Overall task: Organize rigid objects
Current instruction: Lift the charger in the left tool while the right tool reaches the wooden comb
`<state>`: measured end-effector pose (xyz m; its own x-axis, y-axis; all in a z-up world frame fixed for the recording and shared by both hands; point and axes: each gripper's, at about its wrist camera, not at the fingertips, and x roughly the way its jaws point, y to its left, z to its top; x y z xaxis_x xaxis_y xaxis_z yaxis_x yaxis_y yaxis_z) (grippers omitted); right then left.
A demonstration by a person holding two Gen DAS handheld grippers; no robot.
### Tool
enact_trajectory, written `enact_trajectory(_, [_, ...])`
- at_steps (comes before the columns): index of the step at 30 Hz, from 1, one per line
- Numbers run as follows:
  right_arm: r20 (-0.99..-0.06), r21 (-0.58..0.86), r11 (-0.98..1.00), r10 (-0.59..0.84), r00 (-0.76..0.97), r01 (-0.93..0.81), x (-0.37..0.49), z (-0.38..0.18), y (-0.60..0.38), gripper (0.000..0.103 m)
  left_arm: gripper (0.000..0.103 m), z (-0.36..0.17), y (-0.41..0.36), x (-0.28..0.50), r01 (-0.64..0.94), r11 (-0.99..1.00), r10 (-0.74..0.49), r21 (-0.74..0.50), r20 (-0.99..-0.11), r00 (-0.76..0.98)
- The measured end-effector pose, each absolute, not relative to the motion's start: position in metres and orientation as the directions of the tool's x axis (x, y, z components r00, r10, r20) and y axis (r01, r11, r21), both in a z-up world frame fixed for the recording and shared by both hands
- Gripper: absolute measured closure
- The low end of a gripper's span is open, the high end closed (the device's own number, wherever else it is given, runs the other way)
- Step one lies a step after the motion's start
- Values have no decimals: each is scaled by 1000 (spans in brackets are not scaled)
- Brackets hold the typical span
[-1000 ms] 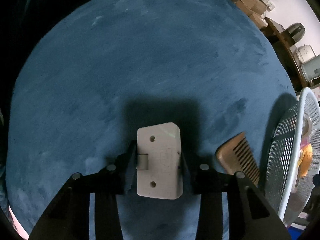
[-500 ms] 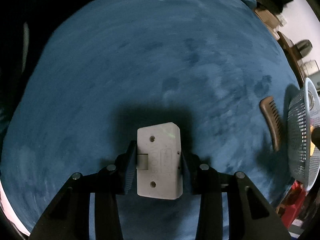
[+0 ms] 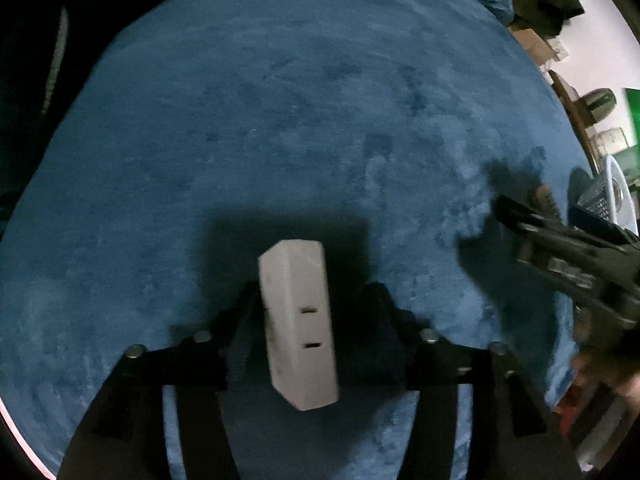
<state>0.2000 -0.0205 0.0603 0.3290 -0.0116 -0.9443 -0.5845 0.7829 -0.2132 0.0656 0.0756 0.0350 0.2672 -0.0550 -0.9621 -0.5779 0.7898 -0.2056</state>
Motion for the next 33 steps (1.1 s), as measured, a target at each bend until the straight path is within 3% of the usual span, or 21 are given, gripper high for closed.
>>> enact_trajectory(4, [-912, -301, 789, -74, 403, -536, 196, 54, -16, 0, 38, 43, 65, 65, -560, 809, -36, -179, -966, 257])
enact_trajectory(13, [-899, -267, 833, -34, 437, -485, 177, 58, -20, 0, 38, 40, 62, 68, -560, 808, -32, -181, -964, 264])
enact_trajectory(23, [-875, -129, 967, -5, 484, -222, 197, 54, -43, 0, 38, 38, 61, 70, -555, 812, -35, -181, -964, 264])
enact_trajectory(33, [-938, -15, 968, 74, 338, -251, 208, 60, -46, 0, 38, 39, 60, 71, -558, 809, -34, -185, -962, 269])
